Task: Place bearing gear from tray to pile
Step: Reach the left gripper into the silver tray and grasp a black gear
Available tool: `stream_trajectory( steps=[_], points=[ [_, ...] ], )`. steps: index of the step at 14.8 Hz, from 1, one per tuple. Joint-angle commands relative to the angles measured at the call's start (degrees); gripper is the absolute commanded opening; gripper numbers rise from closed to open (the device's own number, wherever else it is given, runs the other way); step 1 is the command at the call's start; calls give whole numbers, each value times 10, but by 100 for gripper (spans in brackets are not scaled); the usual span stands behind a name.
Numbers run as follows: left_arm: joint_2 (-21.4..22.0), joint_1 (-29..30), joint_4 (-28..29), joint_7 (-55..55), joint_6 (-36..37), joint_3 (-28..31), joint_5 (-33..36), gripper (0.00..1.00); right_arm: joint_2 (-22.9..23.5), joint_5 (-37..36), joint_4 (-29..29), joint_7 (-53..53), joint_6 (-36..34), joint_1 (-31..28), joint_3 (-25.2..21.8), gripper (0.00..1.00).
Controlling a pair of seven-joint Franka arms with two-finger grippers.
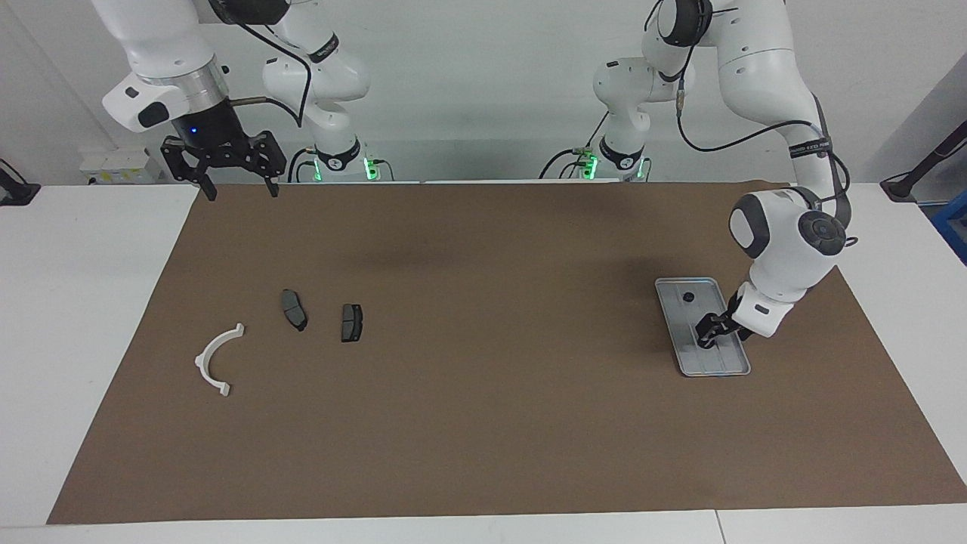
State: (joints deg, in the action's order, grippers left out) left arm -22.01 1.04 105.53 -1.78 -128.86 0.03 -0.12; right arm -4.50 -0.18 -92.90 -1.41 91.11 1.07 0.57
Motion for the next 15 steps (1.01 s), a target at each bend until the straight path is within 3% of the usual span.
stream_trajectory(
  steps=[1, 10, 11, 15],
  points=[
    [7, 1, 27, -9, -26, -3, 7, 77, -8, 10, -4, -15, 0, -9, 2, 100],
    [14, -10, 65, -42, -54, -3, 6, 68, -9, 9, -9, -13, 4, -9, 1, 100],
    [14, -10, 67, -42, -52, -3, 6, 62, -9, 9, -9, -14, 4, -9, 2, 100],
    [14, -10, 57, -43, -23, -4, 6, 6, -12, 10, -11, -13, 2, -10, 1, 100]
  ],
)
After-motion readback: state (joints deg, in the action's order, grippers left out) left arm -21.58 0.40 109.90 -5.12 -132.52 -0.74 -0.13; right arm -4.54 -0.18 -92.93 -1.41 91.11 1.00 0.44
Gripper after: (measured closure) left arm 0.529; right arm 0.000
